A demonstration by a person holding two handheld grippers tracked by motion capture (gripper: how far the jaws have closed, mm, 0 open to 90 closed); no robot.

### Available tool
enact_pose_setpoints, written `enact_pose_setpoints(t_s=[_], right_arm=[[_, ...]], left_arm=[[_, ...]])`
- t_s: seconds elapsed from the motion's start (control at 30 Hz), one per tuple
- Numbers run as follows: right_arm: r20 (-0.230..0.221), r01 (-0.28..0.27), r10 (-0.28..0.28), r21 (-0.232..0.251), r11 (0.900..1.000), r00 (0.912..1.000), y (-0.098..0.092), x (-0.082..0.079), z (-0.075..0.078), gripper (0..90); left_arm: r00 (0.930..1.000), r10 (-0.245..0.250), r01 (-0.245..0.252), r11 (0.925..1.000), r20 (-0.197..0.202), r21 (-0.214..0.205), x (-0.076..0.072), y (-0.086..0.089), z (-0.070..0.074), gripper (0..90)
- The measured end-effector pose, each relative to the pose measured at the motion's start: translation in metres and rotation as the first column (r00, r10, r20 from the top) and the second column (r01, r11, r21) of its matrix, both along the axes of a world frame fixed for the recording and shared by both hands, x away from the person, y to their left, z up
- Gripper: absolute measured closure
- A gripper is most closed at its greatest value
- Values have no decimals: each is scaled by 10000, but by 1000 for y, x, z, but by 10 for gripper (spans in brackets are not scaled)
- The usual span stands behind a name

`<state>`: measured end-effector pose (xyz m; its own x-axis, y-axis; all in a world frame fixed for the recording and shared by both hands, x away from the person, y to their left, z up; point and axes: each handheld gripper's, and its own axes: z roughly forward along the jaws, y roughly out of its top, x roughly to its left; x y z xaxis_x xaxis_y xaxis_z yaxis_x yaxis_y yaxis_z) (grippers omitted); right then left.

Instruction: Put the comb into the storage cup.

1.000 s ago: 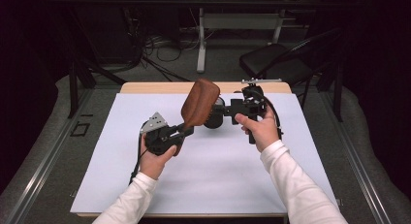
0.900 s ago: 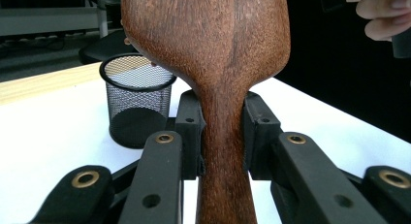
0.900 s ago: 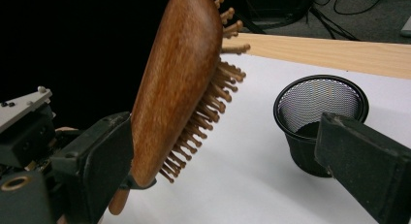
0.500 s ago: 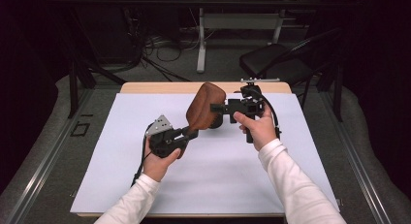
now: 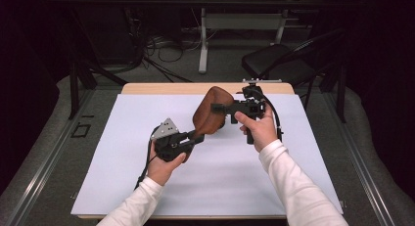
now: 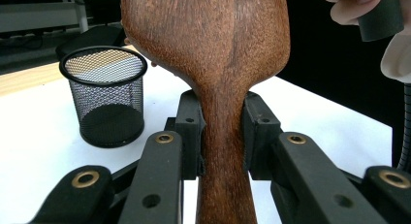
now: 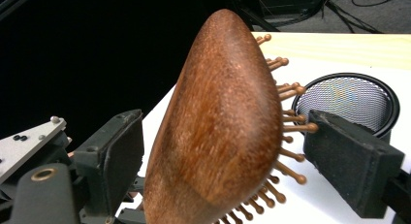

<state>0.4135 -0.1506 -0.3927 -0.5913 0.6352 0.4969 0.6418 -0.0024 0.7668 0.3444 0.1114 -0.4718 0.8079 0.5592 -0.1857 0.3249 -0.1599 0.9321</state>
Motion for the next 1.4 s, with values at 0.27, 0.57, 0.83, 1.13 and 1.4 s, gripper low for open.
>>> enact_pose_setpoints(t_s=[0.27, 0.57, 0.83, 1.13, 1.4], right_arm=[[-103, -60, 61, 95, 9999, 9999, 0, 1, -1, 155], [-117, -252, 254, 170, 9995, 9996, 1, 2, -2, 224], [-104, -277, 280, 362, 9990, 9996, -1, 4, -2, 287], [-332, -177, 202, 730, 9972, 9992, -3, 6, -2, 306], [-434, -221, 259, 867, 9960, 9987, -3, 8, -4, 306]], left_arm=[[10000, -16, 16, 10000, 7, 16, -1, -2, 0, 726], [10000, -64, 64, 10000, 2, 31, -1, -3, -1, 726], [9999, -125, 125, 9999, -22, 5, -1, -3, -2, 726], [9999, -156, 156, 9999, 40, -11, -3, -4, -2, 726], [9997, -238, 238, 9997, 44, 2, -2, -5, -2, 726]])
